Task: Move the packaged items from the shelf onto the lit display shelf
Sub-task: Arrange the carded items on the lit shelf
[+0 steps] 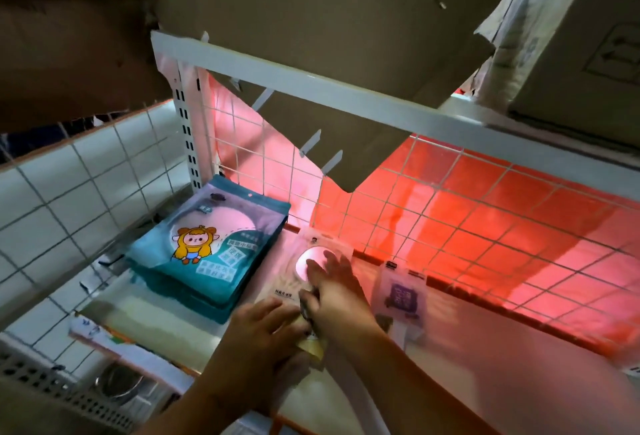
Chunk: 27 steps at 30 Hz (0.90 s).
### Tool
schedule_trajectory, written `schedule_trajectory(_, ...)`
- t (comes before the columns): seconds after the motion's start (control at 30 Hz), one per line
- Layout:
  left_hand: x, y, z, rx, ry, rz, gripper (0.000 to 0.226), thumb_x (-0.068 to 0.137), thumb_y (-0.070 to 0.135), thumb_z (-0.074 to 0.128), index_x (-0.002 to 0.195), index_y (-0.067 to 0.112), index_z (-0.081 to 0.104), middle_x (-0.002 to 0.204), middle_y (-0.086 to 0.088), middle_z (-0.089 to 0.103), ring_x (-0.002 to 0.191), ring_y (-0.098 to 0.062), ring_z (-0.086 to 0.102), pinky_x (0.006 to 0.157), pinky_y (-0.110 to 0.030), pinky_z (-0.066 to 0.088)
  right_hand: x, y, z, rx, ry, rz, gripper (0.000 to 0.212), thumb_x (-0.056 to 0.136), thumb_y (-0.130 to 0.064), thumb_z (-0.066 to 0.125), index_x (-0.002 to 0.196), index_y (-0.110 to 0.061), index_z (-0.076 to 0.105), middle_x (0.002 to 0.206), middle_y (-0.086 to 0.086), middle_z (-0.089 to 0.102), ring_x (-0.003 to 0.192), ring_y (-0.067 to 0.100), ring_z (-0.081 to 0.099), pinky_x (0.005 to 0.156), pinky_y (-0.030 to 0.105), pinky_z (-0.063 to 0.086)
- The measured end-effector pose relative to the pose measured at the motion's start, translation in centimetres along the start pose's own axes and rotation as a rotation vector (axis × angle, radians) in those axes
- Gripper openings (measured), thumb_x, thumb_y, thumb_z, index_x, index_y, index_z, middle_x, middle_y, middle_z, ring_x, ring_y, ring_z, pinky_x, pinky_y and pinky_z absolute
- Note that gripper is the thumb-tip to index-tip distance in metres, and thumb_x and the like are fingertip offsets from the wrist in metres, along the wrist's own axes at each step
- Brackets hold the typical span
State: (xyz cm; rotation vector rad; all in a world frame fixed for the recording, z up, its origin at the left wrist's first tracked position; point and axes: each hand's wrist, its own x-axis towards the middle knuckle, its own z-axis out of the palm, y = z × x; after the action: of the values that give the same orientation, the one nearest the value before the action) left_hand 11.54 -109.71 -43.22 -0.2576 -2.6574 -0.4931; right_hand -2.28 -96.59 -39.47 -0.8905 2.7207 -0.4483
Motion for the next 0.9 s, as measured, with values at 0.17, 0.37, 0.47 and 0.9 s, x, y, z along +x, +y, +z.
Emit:
schedule_trajectory(0.17,-0.7,-0.3,0.3,-0.057,-0.191,-0.183,0.055,0.09,0.071,0.043,0.14,0.05,0.044,0.163,0.008,0.029,0.153,-0.024,0.022,0.113,-0.048,0.034,-5.1,-2.1,2.8,0.654,0.276,0.246,0.042,0.102,-0.03,0.053,0.142,-0.04,0.044,0.145,-0.018,0.041,0.122,-0.009,0.044,0.085,-0.005,0.036)
schedule_trajectory(0.37,-0.2,-0.1,-0.3,-0.126,-0.218,-0.293,0.066,0.086,0.068,0.034,0.146,0.043,0.035,0.166,0.002,0.024,0.147,-0.027,0.032,0.108,-0.043,0.043,-6.5,-5.1,5.2,0.695,0.424,0.33,0.034,0.102,-0.026,0.045,0.106,-0.059,0.055,0.113,-0.02,0.062,0.106,-0.007,0.059,0.09,0.017,0.05)
schedule_trajectory(0.47,-0.3,-0.4,0.0,-0.117,-0.199,-0.25,0.065,0.084,0.057,0.057,0.143,0.033,0.045,0.154,0.001,0.043,0.134,-0.024,0.048,0.096,-0.037,0.051,-6.9,-6.0,5.2,0.603,0.494,0.329,0.034,0.103,-0.018,0.044,0.127,-0.038,0.054,0.134,-0.013,0.056,0.114,-0.013,0.05,0.099,0.003,0.034)
schedule_trajectory(0.9,-0.8,-0.5,0.4,-0.133,-0.159,-0.255,0.063,0.086,0.049,0.063,0.143,0.026,0.05,0.15,-0.004,0.05,0.135,-0.025,0.049,0.099,-0.036,0.05,-6.7,-5.3,6.5,0.355,0.476,0.332,0.051,0.1,-0.019,0.041,0.151,-0.014,0.042,0.159,0.001,0.037,0.145,0.007,0.033,0.12,0.02,0.024)
